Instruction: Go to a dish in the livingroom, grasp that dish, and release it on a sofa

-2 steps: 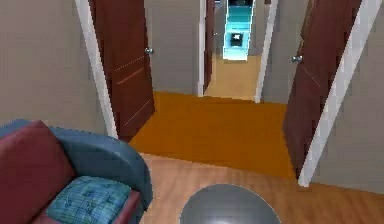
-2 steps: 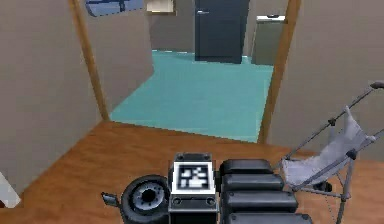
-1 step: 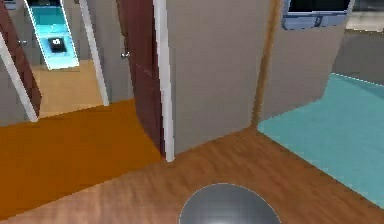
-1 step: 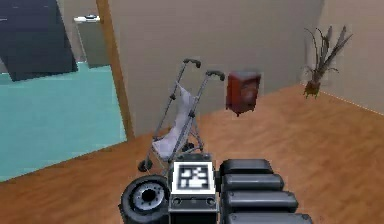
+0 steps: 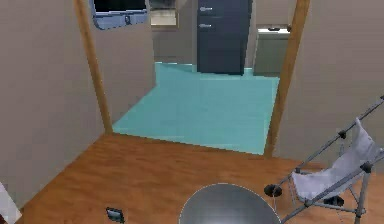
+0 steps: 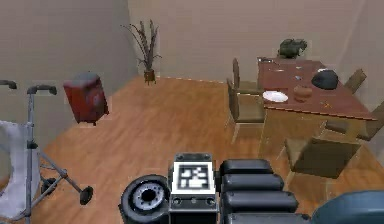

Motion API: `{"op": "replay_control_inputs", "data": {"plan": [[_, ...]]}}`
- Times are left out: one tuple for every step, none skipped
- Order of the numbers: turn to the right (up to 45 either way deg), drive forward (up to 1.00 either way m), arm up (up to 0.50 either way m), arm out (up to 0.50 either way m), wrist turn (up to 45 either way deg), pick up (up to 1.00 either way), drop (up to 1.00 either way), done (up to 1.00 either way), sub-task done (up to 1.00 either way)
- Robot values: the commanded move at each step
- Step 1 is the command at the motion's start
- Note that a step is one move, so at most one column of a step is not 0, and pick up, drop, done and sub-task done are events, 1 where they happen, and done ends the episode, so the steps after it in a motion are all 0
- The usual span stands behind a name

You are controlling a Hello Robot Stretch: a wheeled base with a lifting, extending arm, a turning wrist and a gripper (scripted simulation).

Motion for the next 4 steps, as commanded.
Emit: {"op": "replay_control_inputs", "data": {"plan": [[45.0,0.0,0.0,0.0,0.0,0.0,0.0,0.0,0.0],[-45.0,0.0,0.0,0.0,0.0,0.0,0.0,0.0,0.0],[-45.0,0.0,0.0,0.0,0.0,0.0,0.0,0.0,0.0],[-45.0,0.0,0.0,0.0,0.0,0.0,0.0,0.0,0.0]]}}
